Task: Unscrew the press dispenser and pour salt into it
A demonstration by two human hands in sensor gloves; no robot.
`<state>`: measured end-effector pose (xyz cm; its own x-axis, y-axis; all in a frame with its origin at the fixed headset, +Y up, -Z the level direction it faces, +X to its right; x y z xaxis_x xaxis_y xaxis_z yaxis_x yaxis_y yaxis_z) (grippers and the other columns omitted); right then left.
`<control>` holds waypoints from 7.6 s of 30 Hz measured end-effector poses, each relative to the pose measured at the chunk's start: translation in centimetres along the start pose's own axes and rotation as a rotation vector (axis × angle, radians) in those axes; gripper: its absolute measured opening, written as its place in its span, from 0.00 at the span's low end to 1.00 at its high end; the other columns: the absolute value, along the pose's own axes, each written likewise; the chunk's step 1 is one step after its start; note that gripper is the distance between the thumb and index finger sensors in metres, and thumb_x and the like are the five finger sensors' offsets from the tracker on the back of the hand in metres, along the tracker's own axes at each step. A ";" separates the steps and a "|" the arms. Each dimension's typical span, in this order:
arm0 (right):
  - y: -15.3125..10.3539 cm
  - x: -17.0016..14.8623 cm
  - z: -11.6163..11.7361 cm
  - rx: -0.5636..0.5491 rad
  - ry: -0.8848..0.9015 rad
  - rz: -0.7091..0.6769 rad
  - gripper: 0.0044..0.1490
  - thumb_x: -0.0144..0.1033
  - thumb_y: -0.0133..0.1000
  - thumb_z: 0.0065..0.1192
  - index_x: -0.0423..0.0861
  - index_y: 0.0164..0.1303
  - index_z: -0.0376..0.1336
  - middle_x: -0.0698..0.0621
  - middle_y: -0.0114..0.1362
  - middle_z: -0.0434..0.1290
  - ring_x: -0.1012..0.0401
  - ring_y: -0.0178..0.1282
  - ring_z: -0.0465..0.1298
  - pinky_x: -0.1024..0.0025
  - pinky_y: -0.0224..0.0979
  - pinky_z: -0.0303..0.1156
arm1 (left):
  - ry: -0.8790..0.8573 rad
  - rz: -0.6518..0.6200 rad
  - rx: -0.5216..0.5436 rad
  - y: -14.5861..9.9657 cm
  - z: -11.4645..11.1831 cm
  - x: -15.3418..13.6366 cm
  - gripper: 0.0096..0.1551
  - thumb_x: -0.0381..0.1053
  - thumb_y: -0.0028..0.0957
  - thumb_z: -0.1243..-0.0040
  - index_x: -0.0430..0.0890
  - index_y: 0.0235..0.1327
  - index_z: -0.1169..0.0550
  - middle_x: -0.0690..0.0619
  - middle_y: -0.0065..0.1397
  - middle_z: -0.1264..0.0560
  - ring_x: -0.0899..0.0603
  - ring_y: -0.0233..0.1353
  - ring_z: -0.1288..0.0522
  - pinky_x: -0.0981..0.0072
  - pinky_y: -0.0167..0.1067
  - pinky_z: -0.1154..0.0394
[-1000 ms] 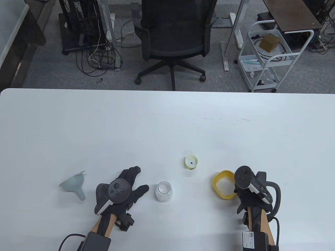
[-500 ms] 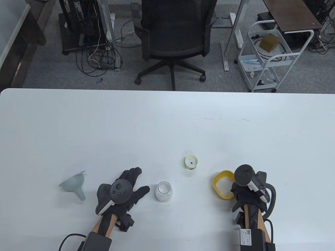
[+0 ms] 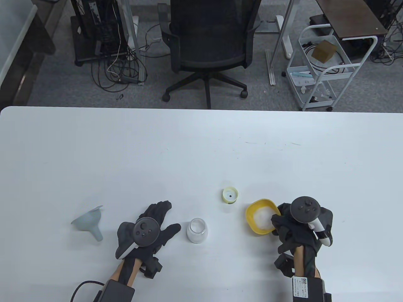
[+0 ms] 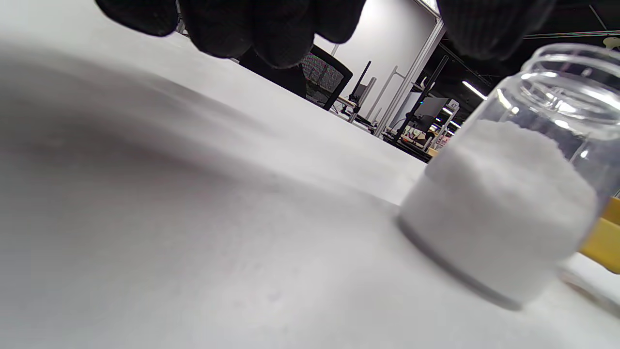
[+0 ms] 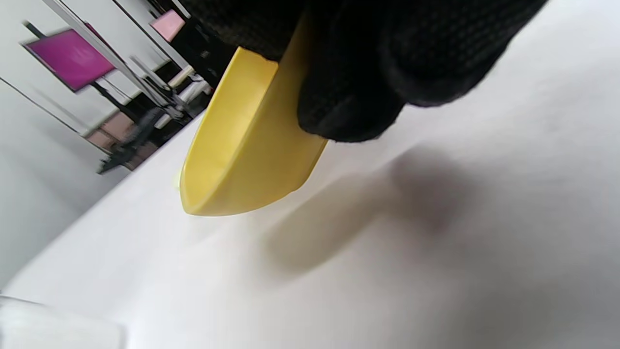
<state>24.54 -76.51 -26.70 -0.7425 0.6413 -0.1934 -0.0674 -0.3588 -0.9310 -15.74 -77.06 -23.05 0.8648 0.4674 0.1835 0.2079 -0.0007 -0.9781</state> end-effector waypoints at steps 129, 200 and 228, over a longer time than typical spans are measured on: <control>0.0 3.2 2.5 0.089 0.648 -0.346 0.49 0.38 0.71 0.57 0.16 0.81 0.44 0.19 0.74 0.61 0.46 0.62 0.77 0.45 0.67 0.75 | 0.031 0.668 -0.119 -3.2 8.5 -17.5 0.96 0.87 0.39 0.43 0.09 0.84 0.51 0.17 0.77 0.33 0.34 0.63 0.14 0.44 0.60 0.17; -1.7 6.9 3.1 -0.045 0.616 -0.459 0.49 0.41 0.68 0.57 0.19 0.83 0.45 0.22 0.73 0.63 0.49 0.63 0.77 0.43 0.70 0.73 | -0.169 -0.346 0.004 0.1 -0.2 8.0 0.94 0.84 0.37 0.41 0.16 0.86 0.58 0.23 0.83 0.37 0.29 0.76 0.24 0.24 0.64 0.28; -6.5 14.0 5.7 -0.248 0.255 -0.707 0.50 0.41 0.67 0.56 0.21 0.84 0.44 0.22 0.73 0.62 0.47 0.63 0.76 0.40 0.70 0.71 | -0.197 -0.338 -0.028 0.3 -0.4 8.0 0.94 0.83 0.38 0.40 0.14 0.85 0.60 0.21 0.83 0.40 0.28 0.77 0.27 0.21 0.64 0.30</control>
<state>10.78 -69.03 -21.62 -0.4014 0.8071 0.4329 -0.2938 0.3342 -0.8956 -8.58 -73.63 -21.79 0.6412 0.6065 0.4702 0.4812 0.1597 -0.8620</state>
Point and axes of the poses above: the tracker on the back of each hand, its own x axis roughly to the thumb side, its own y axis roughly from the wrist to the fingertips, z = x × y, the point moved 5 cm from there along y, roughly from the wrist to the fingertips
